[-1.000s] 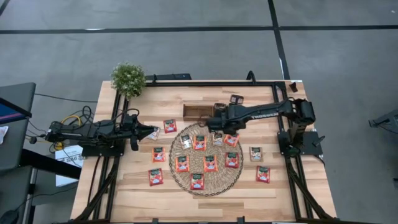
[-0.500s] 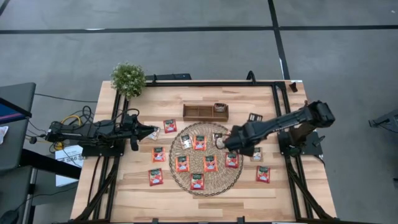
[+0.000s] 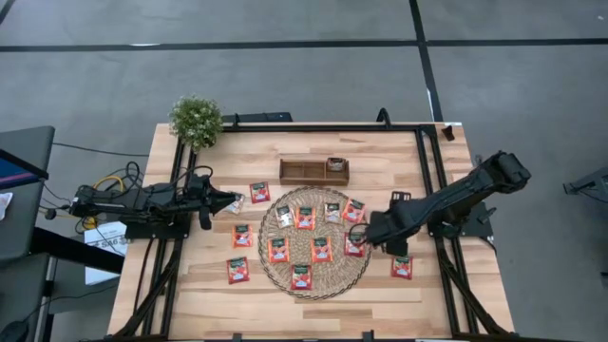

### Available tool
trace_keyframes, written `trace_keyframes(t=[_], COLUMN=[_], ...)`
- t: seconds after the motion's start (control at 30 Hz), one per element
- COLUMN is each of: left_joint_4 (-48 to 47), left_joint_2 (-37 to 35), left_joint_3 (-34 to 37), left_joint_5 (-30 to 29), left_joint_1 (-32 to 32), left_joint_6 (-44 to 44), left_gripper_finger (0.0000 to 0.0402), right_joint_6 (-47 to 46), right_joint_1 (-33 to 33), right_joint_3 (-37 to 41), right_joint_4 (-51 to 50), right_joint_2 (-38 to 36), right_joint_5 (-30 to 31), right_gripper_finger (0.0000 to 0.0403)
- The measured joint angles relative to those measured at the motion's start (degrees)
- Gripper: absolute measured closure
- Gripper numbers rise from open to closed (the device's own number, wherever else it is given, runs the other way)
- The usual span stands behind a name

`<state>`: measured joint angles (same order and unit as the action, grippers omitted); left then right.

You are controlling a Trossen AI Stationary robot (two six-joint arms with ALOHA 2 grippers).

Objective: Pick & Place Tea
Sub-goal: Put the brown tea bag into the right section of the wooden organizer

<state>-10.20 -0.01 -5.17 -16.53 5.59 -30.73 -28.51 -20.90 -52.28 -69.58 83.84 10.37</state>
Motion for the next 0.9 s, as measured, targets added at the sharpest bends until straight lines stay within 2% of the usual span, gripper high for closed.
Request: trace_keyframes(t=[0.1,0.3,0.43,0.7,0.9], left_joint_4=[0.0,0.0,0.0,0.0,0.0], left_joint_2=[0.0,0.0,0.0,0.0,0.0], left_joint_3=[0.0,0.0,0.0,0.0,0.0], left_joint_5=[0.0,0.0,0.0,0.0,0.0], left_joint_1=[0.0,0.0,0.0,0.0,0.0], left_joint_6=[-1.2,-1.3,-1.3,-1.3,-1.3], left_gripper_finger=[0.0337,0.0337,0.0337,0.0337,0.0337], right_joint_6=[0.6,5.1,7.5,13.0,15.5], right_joint_1=[1.2,5.3,9.2,16.4,18.6], right_joint_3=[1.5,5.6,8.7,12.4,12.5], right_joint_4=[1.9,7.6,7.7,11.8,13.0], right_joint_2=[-3.8,-11.2,-13.7,-12.2,-8.7], right_joint_5=[-1.0,-9.3,-10.6,-13.8,-13.6], right_gripper_finger=[0.0082,0.0082,0.0082,0.0082,0.0082])
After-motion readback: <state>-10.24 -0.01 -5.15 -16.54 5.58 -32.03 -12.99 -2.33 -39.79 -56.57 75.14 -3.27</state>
